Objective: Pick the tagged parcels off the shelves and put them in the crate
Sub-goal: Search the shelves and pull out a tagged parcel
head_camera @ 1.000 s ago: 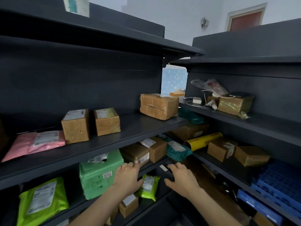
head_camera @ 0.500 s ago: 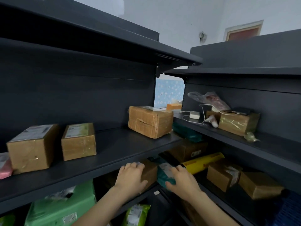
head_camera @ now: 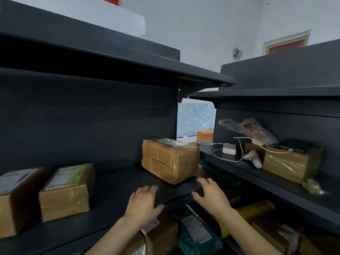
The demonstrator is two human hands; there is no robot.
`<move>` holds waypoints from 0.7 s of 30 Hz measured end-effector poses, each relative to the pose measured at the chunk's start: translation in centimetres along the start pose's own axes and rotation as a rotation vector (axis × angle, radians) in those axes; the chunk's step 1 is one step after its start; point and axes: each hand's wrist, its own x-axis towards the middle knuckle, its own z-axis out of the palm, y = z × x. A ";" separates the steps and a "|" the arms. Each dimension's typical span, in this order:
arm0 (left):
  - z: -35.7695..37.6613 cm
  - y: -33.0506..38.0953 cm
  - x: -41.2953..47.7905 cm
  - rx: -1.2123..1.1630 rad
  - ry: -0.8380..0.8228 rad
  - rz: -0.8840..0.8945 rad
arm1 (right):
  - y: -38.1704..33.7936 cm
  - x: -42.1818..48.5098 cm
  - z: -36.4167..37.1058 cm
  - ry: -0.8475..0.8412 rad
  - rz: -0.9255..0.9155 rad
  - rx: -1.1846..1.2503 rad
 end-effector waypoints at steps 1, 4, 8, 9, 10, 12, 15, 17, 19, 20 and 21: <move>0.1 0.2 0.7 -0.023 0.007 -0.014 | 0.5 1.0 0.0 0.009 0.001 0.027; 0.2 1.2 3.2 -0.083 0.041 -0.063 | 2.3 4.0 0.0 0.015 0.000 0.135; 0.1 2.4 6.6 -0.181 0.109 -0.109 | 3.9 8.4 -0.4 0.033 -0.001 0.287; -0.1 2.7 7.5 -0.214 0.135 -0.121 | 4.2 9.5 -0.6 0.034 0.002 0.320; -0.2 3.0 8.6 -0.249 0.160 -0.142 | 4.6 10.7 -0.8 0.025 -0.005 0.347; -0.5 3.6 10.3 -0.344 0.206 -0.196 | 5.2 13.0 -0.9 -0.020 -0.038 0.376; -0.6 4.3 12.1 -0.487 0.261 -0.209 | 5.6 15.8 -0.8 -0.137 -0.055 0.475; -0.5 4.6 12.7 -0.564 0.261 -0.204 | 5.7 17.1 -0.5 -0.215 -0.054 0.587; -0.1 4.8 12.9 -0.598 0.241 -0.219 | 5.7 17.5 0.0 -0.265 -0.066 0.649; 0.1 4.7 12.9 -0.604 0.232 -0.231 | 5.6 17.5 0.4 -0.267 -0.076 0.692; 0.2 4.6 12.9 -0.614 0.230 -0.244 | 5.3 17.2 0.8 -0.252 -0.095 0.747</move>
